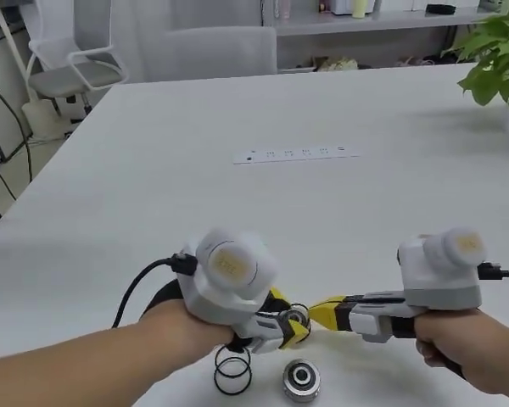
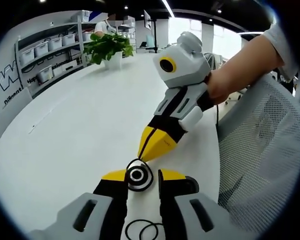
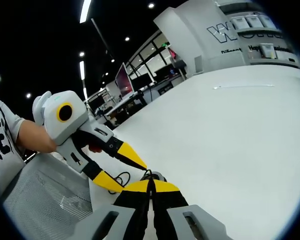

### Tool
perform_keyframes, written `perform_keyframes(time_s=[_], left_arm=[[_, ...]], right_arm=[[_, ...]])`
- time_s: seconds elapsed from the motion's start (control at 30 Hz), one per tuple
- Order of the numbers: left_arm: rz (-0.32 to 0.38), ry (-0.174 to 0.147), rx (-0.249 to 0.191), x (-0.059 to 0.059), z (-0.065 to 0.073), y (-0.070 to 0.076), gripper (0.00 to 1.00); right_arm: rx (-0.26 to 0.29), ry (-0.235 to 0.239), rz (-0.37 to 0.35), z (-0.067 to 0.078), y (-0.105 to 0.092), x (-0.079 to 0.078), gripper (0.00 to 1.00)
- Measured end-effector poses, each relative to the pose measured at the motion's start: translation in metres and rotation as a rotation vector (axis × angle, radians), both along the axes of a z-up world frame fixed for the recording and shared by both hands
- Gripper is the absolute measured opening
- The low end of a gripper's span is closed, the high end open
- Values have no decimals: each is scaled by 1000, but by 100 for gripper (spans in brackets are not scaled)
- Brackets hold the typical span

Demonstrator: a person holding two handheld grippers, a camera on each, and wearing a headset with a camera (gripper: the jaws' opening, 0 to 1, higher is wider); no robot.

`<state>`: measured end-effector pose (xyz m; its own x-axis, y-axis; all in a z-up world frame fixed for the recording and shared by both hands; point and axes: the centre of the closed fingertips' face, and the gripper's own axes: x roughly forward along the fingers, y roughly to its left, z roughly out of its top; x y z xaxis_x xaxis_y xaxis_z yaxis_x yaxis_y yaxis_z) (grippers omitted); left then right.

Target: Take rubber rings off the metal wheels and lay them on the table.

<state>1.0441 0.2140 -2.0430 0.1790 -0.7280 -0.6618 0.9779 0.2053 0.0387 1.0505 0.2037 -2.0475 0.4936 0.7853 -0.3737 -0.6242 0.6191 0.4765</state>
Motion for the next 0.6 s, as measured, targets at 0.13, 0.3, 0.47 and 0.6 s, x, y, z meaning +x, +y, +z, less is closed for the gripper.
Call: perform_keyframes(time_s=[0.13, 0.3, 0.47, 0.6], left_arm=[[6, 10, -24, -2, 9, 5, 23], [-4, 16, -43, -7, 19, 11, 25], [1, 23, -76, -10, 31, 17, 30], [0, 30, -97, -13, 39, 23, 33]], right_arm=[[6, 3, 4, 1, 0, -1, 0], [12, -3, 3, 5, 0, -1, 0], [32, -11, -25, 14, -3, 0, 0], [50, -12, -47, 20, -4, 0, 0]])
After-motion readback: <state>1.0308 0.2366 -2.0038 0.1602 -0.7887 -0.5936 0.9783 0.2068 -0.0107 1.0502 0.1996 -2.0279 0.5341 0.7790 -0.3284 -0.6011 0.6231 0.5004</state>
